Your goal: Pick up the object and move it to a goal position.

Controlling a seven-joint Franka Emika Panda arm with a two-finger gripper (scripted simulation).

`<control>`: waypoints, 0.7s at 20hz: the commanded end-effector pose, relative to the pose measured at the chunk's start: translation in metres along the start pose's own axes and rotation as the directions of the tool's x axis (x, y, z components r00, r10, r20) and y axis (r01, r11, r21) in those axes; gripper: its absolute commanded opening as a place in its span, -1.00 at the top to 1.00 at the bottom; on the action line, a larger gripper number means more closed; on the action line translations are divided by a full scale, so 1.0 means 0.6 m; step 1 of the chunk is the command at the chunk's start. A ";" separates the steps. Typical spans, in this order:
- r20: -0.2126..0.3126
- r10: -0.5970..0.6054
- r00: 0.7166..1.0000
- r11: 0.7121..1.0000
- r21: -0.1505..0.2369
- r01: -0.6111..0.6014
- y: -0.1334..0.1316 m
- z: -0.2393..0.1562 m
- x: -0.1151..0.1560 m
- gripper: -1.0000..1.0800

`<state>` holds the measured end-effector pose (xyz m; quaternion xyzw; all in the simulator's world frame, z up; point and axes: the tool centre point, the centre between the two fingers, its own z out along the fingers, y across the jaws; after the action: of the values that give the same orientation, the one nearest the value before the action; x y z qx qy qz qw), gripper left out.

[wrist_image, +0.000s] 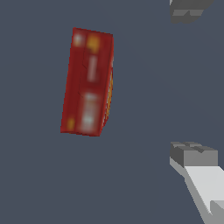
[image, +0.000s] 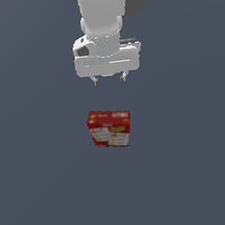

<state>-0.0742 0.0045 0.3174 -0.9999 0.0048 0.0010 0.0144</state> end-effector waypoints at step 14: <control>0.012 -0.002 1.000 0.999 -0.037 0.002 0.007 -0.004 -0.006 -0.92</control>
<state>-0.0774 0.0003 0.3197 -1.0000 0.0038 0.0065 -0.0031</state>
